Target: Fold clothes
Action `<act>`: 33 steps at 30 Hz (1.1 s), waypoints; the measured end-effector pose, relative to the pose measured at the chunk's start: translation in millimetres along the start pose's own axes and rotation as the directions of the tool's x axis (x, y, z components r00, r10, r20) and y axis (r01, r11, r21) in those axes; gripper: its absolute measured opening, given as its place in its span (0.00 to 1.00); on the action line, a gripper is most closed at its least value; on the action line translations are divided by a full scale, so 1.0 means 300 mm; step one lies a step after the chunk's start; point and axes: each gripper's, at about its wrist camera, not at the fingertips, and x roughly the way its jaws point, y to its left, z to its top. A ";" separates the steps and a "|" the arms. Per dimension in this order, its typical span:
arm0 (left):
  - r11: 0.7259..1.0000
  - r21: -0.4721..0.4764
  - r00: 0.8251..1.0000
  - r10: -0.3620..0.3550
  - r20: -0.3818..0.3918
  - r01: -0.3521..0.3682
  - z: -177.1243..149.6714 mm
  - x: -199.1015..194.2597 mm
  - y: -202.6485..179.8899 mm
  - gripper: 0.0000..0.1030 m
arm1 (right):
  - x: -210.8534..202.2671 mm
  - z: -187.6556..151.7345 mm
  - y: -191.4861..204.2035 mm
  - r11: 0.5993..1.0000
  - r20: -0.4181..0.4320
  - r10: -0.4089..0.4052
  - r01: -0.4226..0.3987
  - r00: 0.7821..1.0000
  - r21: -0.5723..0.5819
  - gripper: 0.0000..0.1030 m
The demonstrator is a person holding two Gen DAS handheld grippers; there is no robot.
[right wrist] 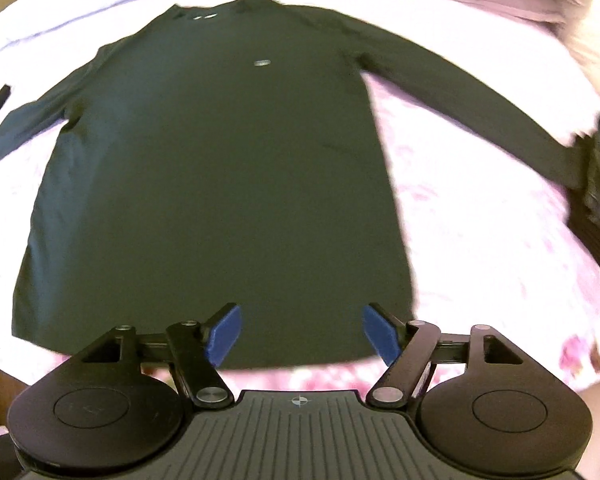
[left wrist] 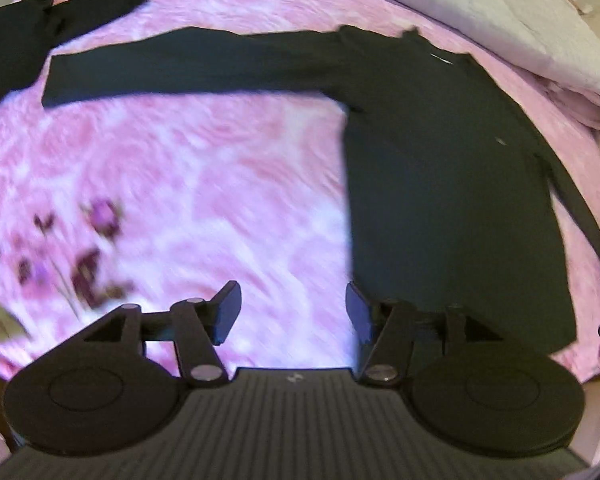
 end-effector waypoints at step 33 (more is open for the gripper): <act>0.997 0.002 0.968 0.074 0.238 -0.077 -0.392 -0.444 -0.440 0.58 | -0.510 -0.209 -0.251 0.994 0.308 0.107 -0.091 0.945 -0.066 0.71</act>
